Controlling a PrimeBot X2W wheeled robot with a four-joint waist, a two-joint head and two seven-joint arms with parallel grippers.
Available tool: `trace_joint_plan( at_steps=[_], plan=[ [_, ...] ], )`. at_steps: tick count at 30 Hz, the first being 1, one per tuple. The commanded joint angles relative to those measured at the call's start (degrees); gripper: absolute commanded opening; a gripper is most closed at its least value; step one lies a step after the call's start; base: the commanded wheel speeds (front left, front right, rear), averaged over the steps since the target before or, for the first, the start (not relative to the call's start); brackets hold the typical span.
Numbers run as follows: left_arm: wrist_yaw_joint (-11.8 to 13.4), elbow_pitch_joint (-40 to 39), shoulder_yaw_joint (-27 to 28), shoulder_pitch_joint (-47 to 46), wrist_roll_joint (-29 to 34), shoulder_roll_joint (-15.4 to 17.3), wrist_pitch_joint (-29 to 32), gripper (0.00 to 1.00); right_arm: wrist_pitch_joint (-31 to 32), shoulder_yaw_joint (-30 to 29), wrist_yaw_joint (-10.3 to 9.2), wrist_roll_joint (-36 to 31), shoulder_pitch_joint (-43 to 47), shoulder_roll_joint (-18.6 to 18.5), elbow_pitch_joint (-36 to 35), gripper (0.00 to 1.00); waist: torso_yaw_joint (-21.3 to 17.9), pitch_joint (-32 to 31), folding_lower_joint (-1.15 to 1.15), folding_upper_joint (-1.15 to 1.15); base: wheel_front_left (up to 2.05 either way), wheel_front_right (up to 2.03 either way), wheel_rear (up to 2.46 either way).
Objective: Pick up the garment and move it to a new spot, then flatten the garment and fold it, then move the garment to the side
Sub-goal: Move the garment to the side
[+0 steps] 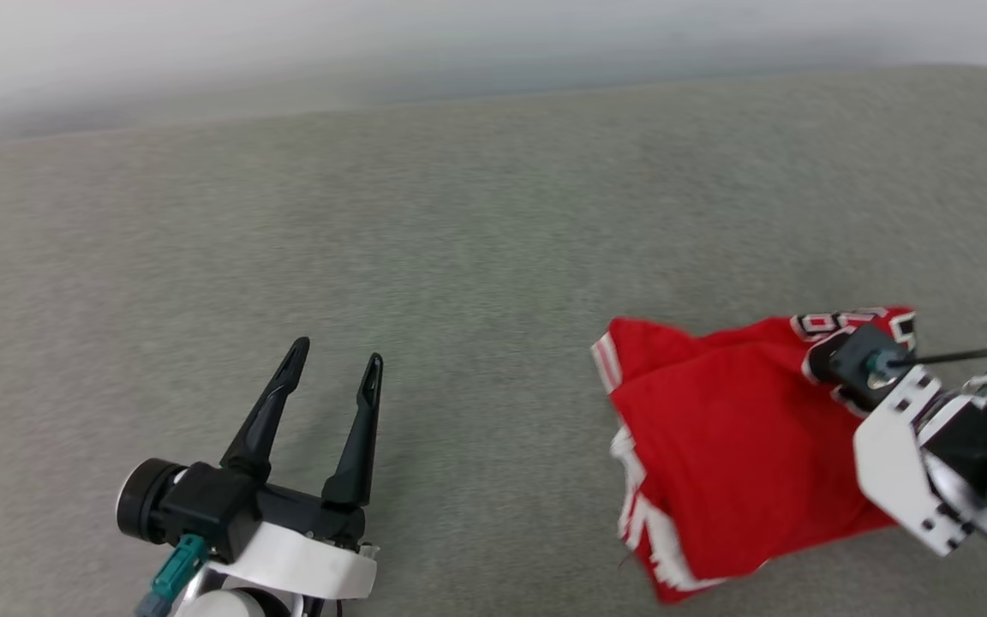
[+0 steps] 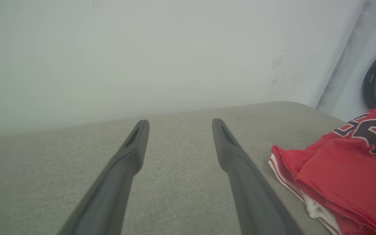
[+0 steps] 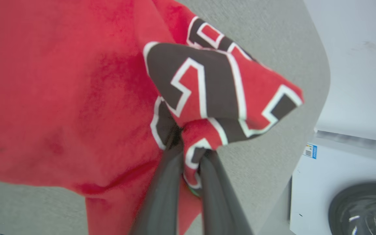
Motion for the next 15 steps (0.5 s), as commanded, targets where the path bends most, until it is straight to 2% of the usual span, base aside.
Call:
trace_joint_plan(
  at_steps=[1,3,4,8,12,15],
  plan=[
    [-0.1,0.0,0.0,-0.8,0.3,0.1,-0.1,1.00,-0.2,1.2,-0.06,-0.6,-2.3,-1.7,0.2,0.00,-4.6,2.3,0.00,0.00,0.00,0.00,0.00],
    [-0.1,0.0,-1.3,-1.9,0.6,1.4,-0.1,1.00,-1.1,4.1,-0.08,0.1,-6.5,-5.2,1.3,0.00,-7.8,4.7,0.00,0.00,0.00,0.00,0.00],
    [-0.1,0.0,-1.3,-1.9,0.6,1.4,-0.1,1.00,-1.1,4.1,-0.08,0.1,-6.5,-5.2,1.3,0.00,-7.8,4.7,0.00,0.00,0.00,0.00,0.00],
    [-0.1,-0.7,-2.6,-4.1,0.8,2.8,-0.1,1.00,-3.7,5.5,-0.08,-0.1,-10.5,-9.7,4.6,0.00,-10.9,8.8,0.00,0.00,0.00,0.00,0.00],
    [-0.1,-1.8,-4.0,-7.0,1.3,4.7,-0.1,1.00,-8.2,2.6,-0.08,0.0,-12.6,-11.6,10.2,0.00,-12.9,13.7,0.00,0.00,0.00,0.00,0.00],
    [-0.1,-3.1,-4.7,-9.3,1.4,6.1,-0.1,1.00,-12.8,-1.2,-0.08,-0.2,-13.5,-11.6,15.6,0.00,-13.6,17.4,0.00,0.00,0.00,0.00,0.00]
  ],
)
